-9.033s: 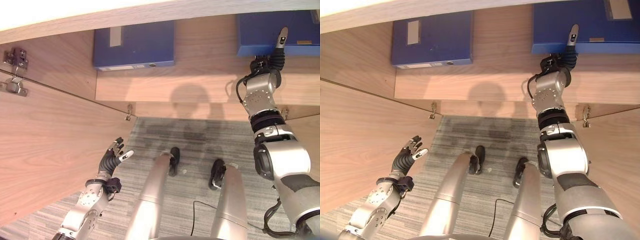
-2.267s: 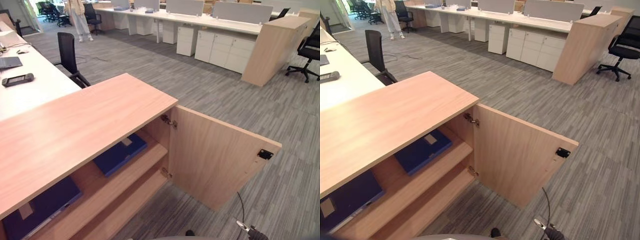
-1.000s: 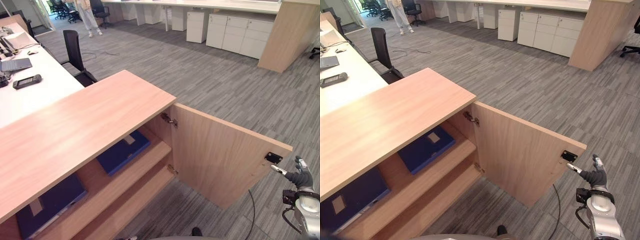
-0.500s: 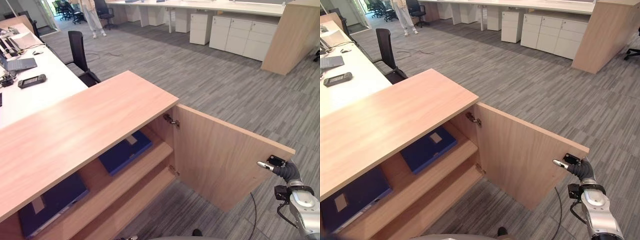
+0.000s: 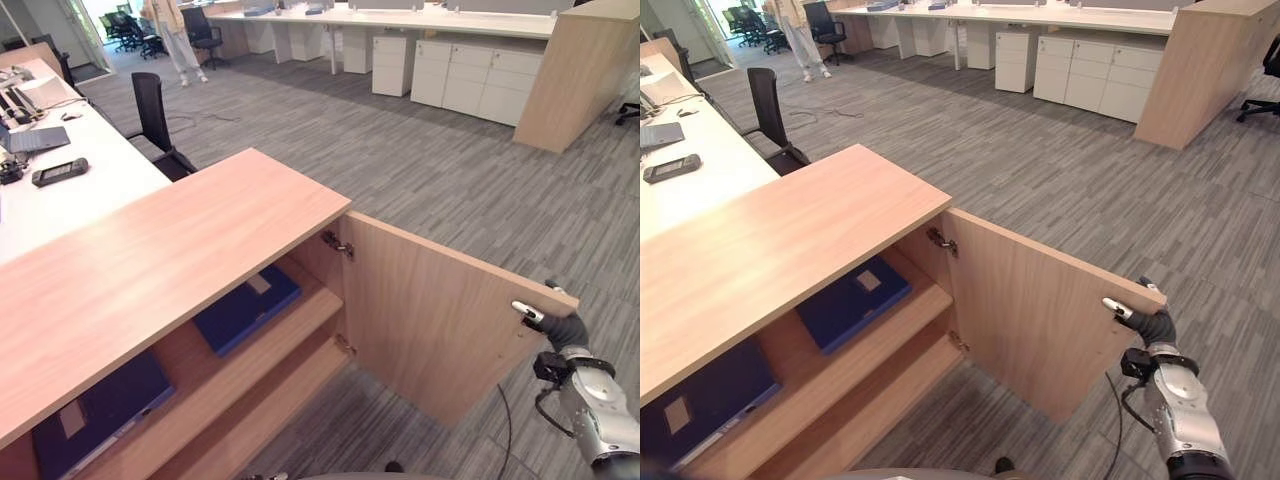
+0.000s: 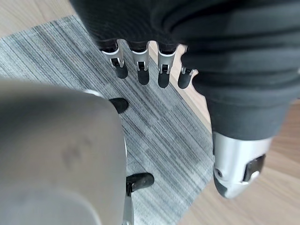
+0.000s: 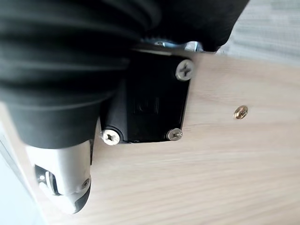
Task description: Put the empty folder in the office cabinet
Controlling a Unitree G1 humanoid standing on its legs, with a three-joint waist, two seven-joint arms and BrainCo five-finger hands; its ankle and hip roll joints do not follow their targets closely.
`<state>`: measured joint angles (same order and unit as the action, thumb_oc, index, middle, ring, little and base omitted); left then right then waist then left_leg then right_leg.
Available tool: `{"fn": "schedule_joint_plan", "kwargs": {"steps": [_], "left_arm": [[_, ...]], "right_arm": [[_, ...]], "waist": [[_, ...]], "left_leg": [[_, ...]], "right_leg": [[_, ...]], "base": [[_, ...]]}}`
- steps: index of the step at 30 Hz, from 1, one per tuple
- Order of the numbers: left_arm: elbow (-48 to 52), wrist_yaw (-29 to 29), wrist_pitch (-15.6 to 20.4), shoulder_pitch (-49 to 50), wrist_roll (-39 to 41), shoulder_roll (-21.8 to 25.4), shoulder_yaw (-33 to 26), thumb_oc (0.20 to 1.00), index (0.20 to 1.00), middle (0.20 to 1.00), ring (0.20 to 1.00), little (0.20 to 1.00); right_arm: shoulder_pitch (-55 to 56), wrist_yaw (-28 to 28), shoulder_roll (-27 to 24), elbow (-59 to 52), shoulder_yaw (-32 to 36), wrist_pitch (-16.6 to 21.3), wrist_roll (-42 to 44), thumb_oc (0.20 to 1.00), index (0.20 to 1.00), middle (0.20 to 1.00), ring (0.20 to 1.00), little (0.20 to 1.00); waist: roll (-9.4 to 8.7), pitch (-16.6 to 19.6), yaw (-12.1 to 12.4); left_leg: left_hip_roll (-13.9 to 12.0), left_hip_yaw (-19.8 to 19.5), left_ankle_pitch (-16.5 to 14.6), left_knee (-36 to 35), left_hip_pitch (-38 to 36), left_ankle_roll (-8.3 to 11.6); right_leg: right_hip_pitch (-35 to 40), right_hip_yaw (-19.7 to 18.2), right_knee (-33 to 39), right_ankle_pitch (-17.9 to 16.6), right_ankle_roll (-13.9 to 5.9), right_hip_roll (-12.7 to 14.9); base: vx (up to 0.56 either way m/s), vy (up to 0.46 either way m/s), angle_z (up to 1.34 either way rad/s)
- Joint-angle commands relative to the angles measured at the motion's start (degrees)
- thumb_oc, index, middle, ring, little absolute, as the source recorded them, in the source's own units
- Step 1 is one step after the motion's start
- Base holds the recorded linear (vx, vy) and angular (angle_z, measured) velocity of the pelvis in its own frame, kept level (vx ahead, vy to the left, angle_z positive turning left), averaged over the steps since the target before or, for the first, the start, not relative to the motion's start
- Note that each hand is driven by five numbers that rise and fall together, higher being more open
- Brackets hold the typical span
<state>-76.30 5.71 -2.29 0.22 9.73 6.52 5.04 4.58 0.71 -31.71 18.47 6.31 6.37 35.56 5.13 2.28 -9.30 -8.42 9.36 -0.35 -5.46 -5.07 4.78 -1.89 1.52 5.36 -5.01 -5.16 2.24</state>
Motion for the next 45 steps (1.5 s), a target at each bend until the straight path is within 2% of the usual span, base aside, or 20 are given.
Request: {"fn": "schedule_joint_plan", "kwargs": {"steps": [1,4,7,9,12,16,27,42,45], "left_arm": [[-2.7,0.3,1.0,-1.8,-0.3,3.1,1.1,1.000,1.000,1.000,1.000,1.000],[-1.9,0.2,1.4,-2.4,-0.1,2.7,1.9,1.000,1.000,1.000,1.000,1.000],[-1.2,0.1,1.5,-2.6,0.2,2.8,2.2,1.000,1.000,1.000,1.000,1.000],[-0.7,0.4,1.6,-3.0,0.4,2.8,2.6,1.000,1.000,1.000,1.000,1.000],[-0.9,0.6,1.7,-3.3,0.8,2.6,3.0,1.000,1.000,1.000,1.000,1.000],[-0.6,0.7,2.0,-3.7,0.7,2.3,3.7,1.000,1.000,1.000,1.000,1.000],[1.1,1.4,2.1,-4.2,3.7,2.2,5.1,1.000,1.000,1.000,1.000,1.000],[-0.3,0.8,2.1,-3.6,6.5,2.7,3.0,1.000,1.000,1.000,1.000,1.000],[-0.7,1.1,1.8,-3.7,8.0,2.7,2.9,1.000,1.000,1.000,1.000,1.000]], "right_arm": [[-5.3,-15.0,10.0,-12.0,-15.9,3.2,10.7,1.000,1.000,1.000,1.000,1.000],[-4.5,-19.7,11.5,-19.0,-25.9,-0.1,17.9,1.000,1.000,1.000,1.000,1.000],[-5.0,-20.5,10.1,-20.2,-29.2,-0.9,17.9,1.000,1.000,1.000,1.000,1.000],[-5.7,-22.1,7.4,-20.6,-31.8,-2.1,15.3,1.000,1.000,1.000,1.000,1.000],[-5.8,-22.3,7.6,-18.8,-32.9,-2.3,16.1,1.000,1.000,1.000,1.000,1.000],[-6.0,-23.7,7.7,-18.2,-37.0,-4.4,17.0,1.000,1.000,1.000,1.000,1.000],[-5.3,-24.2,10.1,-14.0,-41.4,-5.5,21.2,1.000,1.000,1.000,1.000,1.000],[-6.1,-22.9,11.7,-11.3,-42.7,-5.2,20.9,1.000,1.000,1.000,1.000,1.000],[-7.3,-20.9,10.5,-4.5,-42.2,-4.3,14.4,1.000,1.000,1.000,1.000,1.000]], "waist": [[-6.01,2.9,4.3],[-6.37,2.7,4.7],[-6.53,2.6,4.9],[-6.76,2.5,5.3],[-6.94,2.3,5.4],[-7.51,2.1,5.9],[-8.95,1.8,7.3],[-8.56,0.7,9.0],[-8.13,-0.6,10.0]], "left_leg": [[1.4,-3.0,-0.2,0.5,1.4,0.74],[1.2,-3.1,-0.1,0.5,1.5,0.98],[1.2,-3.2,-0.1,0.5,1.4,1.10],[1.1,-3.2,0.0,0.5,1.5,1.21],[1.1,-3.4,0.1,0.5,1.6,1.20],[1.0,-3.9,0.2,0.5,1.6,1.29],[0.4,-5.0,0.5,0.8,1.9,1.61],[-0.1,-9.0,2.0,0.7,3.4,2.63],[-0.1,-11.7,3.6,0.6,5.2,3.15]], "right_leg": [[-0.7,0.7,-1.3,5.3,-2.78,0.3],[-0.9,0.6,-1.3,5.3,-2.71,0.2],[-0.9,0.8,-1.4,5.3,-2.68,0.3],[-0.8,1.1,-1.4,5.3,-2.70,0.3],[-0.9,1.1,-1.4,5.2,-2.70,0.3],[-0.9,1.4,-1.6,5.3,-2.61,0.3],[-0.6,1.8,-1.9,5.8,-2.35,-0.1],[-0.1,5.1,-2.2,7.2,-1.34,-0.4],[-0.3,7.6,-2.5,7.7,-0.89,-0.2]], "base": [[-0.02,0.010,-0.15],[-0.02,0.016,-0.15],[-0.01,0.008,-0.29],[-0.01,0.016,-0.25],[-0.02,0.011,0.03],[-0.01,0.014,0.22],[-0.01,-0.004,0.27],[0.01,-0.031,0.16],[-0.04,-0.078,0.38]]}}
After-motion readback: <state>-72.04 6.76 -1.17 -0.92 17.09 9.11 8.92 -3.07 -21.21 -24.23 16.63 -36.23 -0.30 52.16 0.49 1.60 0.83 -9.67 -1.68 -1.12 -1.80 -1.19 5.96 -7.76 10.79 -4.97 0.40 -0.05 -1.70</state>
